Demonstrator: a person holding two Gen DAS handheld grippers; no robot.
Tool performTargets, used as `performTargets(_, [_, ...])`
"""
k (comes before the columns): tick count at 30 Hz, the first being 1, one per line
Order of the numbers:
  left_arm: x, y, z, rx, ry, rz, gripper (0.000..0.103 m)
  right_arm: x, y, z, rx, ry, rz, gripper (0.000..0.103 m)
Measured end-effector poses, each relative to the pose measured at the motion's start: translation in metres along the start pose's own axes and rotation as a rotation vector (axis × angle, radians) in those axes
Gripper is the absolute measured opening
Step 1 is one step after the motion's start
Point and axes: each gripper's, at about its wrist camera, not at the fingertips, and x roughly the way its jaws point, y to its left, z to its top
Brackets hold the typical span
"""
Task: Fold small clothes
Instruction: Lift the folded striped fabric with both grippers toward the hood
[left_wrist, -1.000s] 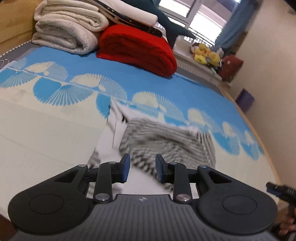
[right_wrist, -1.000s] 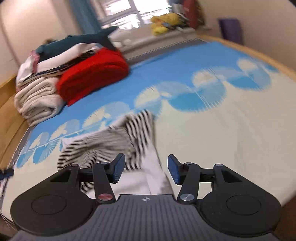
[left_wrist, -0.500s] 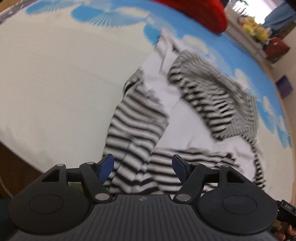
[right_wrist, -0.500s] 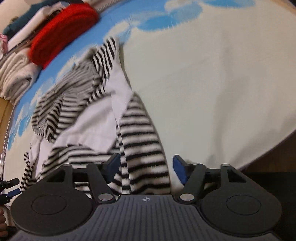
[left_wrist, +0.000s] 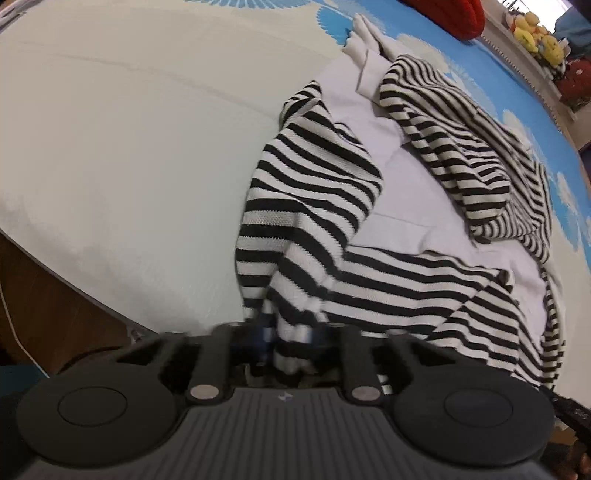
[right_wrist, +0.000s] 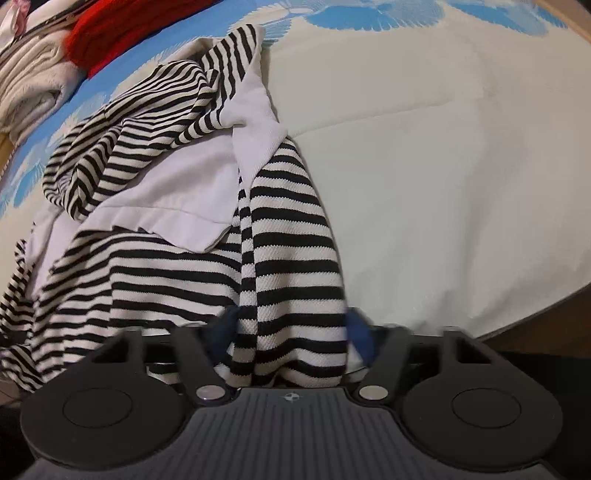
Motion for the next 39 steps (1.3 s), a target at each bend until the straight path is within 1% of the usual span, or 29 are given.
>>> performTargets(1, [-0.001, -0.002, -0.001, -0.003, -0.01, -0.004, 0.009, 0.0, -0.001, 0.0, -0.003, -0.001, 0.015, 0.008])
performTargets(3, [-0.008, -0.005, -0.003, 0.0, -0.033, -0.012, 0.007, -0.004, -0.01, 0.003, 0.045, 0.0, 0.064, 0.008])
performTargets(5, [-0.021, -0.014, -0.006, 0.031, -0.064, -0.028, 0.006, -0.016, -0.017, 0.01, 0.081, -0.046, 0.073, 0.007])
performTargets(8, [-0.046, -0.028, -0.012, 0.093, -0.112, -0.069, 0.006, -0.047, -0.035, 0.03, 0.149, -0.132, 0.146, 0.007])
performTargets(10, [-0.058, -0.035, -0.017, 0.097, -0.118, -0.108, 0.006, -0.069, -0.046, 0.045, 0.149, -0.181, 0.19, 0.007])
performTargets(12, [-0.07, -0.041, -0.025, 0.111, -0.102, -0.141, 0.006, -0.089, -0.06, 0.058, 0.151, -0.203, 0.232, 0.007])
performTargets(14, [-0.083, -0.044, -0.035, 0.133, -0.087, -0.167, 0.006, -0.103, -0.073, 0.064, 0.147, -0.19, 0.221, 0.007])
performTargets(16, [-0.098, -0.043, -0.045, 0.136, -0.078, -0.203, 0.006, -0.116, -0.088, 0.063, 0.17, -0.159, 0.228, 0.007])
performTargets(19, [-0.126, -0.037, -0.057, 0.133, -0.067, -0.266, 0.006, -0.14, -0.104, 0.053, 0.167, -0.096, 0.242, 0.007])
performTargets(22, [-0.143, -0.032, -0.062, 0.143, -0.051, -0.301, 0.006, -0.159, -0.111, 0.038, 0.134, -0.054, 0.239, 0.007])
performTargets(24, [-0.147, -0.035, -0.057, 0.162, -0.032, -0.312, 0.006, -0.166, -0.111, 0.033, 0.113, -0.042, 0.246, 0.007])
performTargets(25, [-0.147, -0.035, -0.052, 0.169, -0.022, -0.32, 0.006, -0.166, -0.11, 0.034, 0.107, -0.034, 0.25, 0.007])
performTargets(27, [-0.141, -0.039, -0.029, 0.179, -0.014, -0.338, 0.006, -0.162, -0.105, 0.044, 0.097, -0.019, 0.265, 0.007])
performTargets(29, [-0.119, -0.045, 0.014, 0.144, 0.003, -0.344, 0.006, -0.147, -0.096, 0.073, 0.076, -0.004, 0.278, 0.007])
performTargets(31, [-0.085, -0.046, 0.069, 0.043, 0.004, -0.367, 0.007, -0.121, -0.086, 0.113, 0.101, 0.009, 0.269, 0.008])
performTargets(32, [-0.07, -0.043, 0.093, -0.028, -0.012, -0.369, 0.01, -0.105, -0.083, 0.137, 0.127, -0.015, 0.262, 0.009])
performTargets(33, [-0.055, -0.038, 0.116, -0.095, -0.046, -0.369, 0.012, -0.092, -0.08, 0.16, 0.16, -0.067, 0.262, 0.013])
performTargets(34, [-0.044, -0.034, 0.131, -0.149, -0.077, -0.366, 0.015, -0.085, -0.08, 0.176, 0.2, -0.132, 0.257, 0.02])
performTargets(35, [-0.036, -0.03, 0.139, -0.192, -0.105, -0.367, 0.03, -0.079, -0.08, 0.19, 0.245, -0.216, 0.227, 0.026])
performTargets(36, [-0.031, -0.027, 0.142, -0.216, -0.149, -0.377, 0.049, -0.074, -0.078, 0.199, 0.246, -0.273, 0.185, 0.038])
performTargets(37, [-0.029, -0.025, 0.14, -0.212, -0.185, -0.384, 0.054, -0.068, -0.075, 0.203, 0.228, -0.313, 0.137, 0.046])
performTargets(38, [-0.026, -0.023, 0.133, -0.187, -0.221, -0.401, 0.057, -0.063, -0.072, 0.201, 0.206, -0.343, 0.107, 0.047])
performTargets(39, [-0.02, -0.021, 0.126, -0.159, -0.212, -0.409, 0.057, -0.057, -0.07, 0.195, 0.175, -0.355, 0.116, 0.047])
